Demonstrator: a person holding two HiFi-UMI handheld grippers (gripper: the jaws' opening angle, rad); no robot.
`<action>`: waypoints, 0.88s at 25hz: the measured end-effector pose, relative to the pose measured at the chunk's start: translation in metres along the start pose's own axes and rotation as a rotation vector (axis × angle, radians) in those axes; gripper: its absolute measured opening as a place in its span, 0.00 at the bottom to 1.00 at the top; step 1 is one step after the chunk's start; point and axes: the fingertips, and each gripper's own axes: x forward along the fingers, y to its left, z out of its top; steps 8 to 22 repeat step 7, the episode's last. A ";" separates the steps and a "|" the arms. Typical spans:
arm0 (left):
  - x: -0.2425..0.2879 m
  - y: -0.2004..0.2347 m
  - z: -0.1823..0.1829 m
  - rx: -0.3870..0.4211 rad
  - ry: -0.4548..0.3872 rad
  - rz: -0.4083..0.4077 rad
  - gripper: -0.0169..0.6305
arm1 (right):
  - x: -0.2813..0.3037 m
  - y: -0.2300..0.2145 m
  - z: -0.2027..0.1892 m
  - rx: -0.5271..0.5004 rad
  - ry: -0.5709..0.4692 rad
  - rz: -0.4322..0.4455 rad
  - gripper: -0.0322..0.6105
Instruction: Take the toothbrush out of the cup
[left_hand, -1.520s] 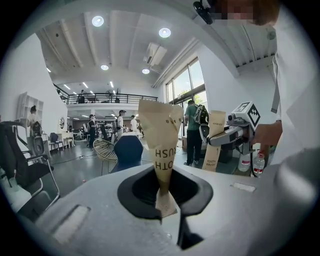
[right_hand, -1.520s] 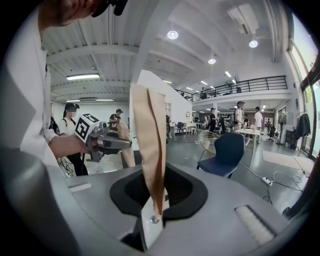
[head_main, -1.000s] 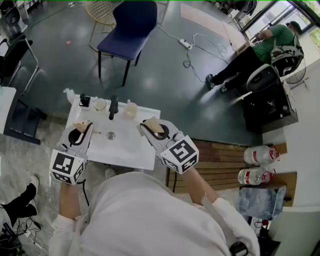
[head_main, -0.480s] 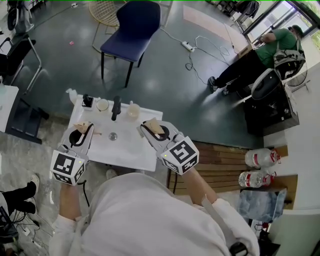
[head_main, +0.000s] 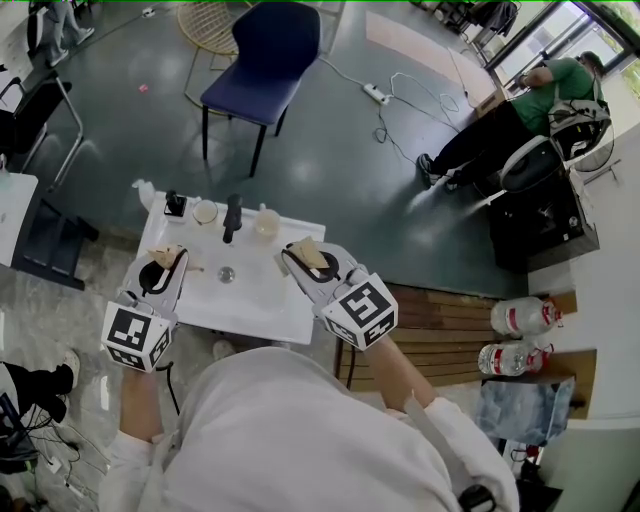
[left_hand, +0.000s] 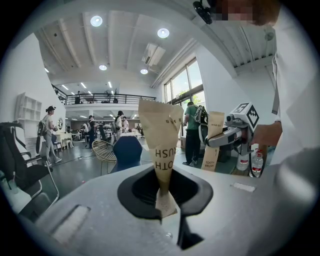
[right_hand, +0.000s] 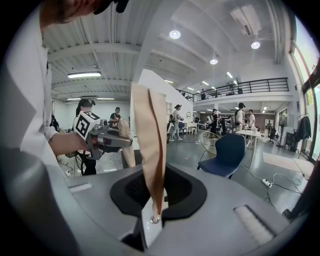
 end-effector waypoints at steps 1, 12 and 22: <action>0.000 0.000 0.000 0.000 0.000 0.000 0.08 | 0.000 0.000 0.000 0.000 0.000 0.000 0.11; 0.004 -0.001 0.002 0.002 -0.004 -0.003 0.08 | 0.000 -0.003 0.000 -0.002 -0.001 0.002 0.11; 0.004 -0.001 0.002 0.002 -0.004 -0.003 0.08 | 0.000 -0.003 0.000 -0.002 -0.001 0.002 0.11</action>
